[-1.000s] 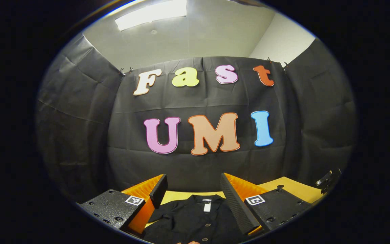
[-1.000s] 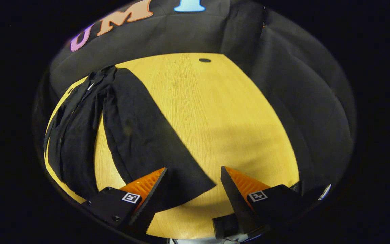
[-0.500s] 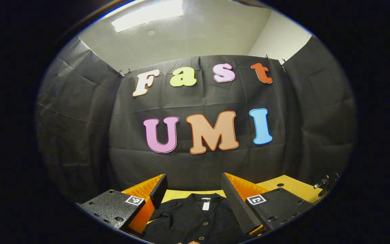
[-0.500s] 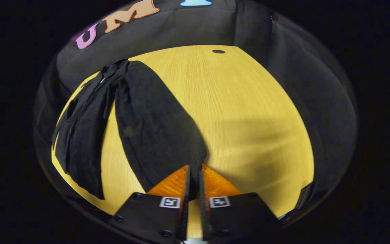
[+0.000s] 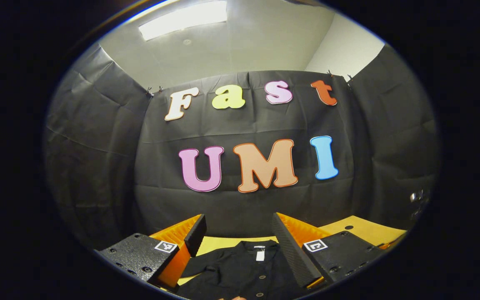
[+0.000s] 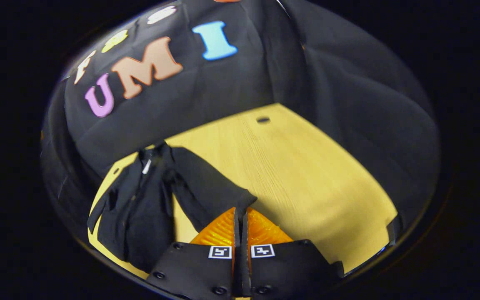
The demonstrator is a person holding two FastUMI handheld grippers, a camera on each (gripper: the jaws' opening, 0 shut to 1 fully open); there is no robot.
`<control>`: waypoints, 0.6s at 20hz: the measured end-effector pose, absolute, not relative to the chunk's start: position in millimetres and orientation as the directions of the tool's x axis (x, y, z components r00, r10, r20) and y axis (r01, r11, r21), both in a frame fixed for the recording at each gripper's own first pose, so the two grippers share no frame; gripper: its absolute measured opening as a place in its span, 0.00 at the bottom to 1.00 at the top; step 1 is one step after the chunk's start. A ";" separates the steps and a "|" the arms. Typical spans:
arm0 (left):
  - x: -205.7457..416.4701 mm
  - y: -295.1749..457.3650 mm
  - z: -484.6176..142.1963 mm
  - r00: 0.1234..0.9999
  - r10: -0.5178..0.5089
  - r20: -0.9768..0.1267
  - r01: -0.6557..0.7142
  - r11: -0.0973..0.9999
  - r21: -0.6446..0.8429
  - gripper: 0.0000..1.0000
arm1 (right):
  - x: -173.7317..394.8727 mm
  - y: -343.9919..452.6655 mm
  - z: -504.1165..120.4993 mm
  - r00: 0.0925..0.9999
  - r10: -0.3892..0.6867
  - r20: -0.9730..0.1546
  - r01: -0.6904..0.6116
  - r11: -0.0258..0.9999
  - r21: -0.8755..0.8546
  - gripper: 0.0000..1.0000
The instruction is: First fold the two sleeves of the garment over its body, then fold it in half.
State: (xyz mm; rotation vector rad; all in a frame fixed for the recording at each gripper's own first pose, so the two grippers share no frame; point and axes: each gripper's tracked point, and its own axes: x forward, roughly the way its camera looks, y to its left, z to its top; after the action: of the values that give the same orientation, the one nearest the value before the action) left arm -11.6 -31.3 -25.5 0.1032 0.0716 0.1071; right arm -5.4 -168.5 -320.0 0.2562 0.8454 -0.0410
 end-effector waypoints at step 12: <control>-21.0 63.7 -27.6 0.976 0.204 -0.072 -0.195 0.975 0.105 0.94 | 92.7 -38.5 -200.6 0.828 0.160 -0.537 -0.095 0.985 0.147 0.02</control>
State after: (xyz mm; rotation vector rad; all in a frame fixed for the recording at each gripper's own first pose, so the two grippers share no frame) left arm -21.0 63.7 -27.6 0.0978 0.0825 0.2014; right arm 92.7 -38.5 -200.6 0.1157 0.5796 0.1357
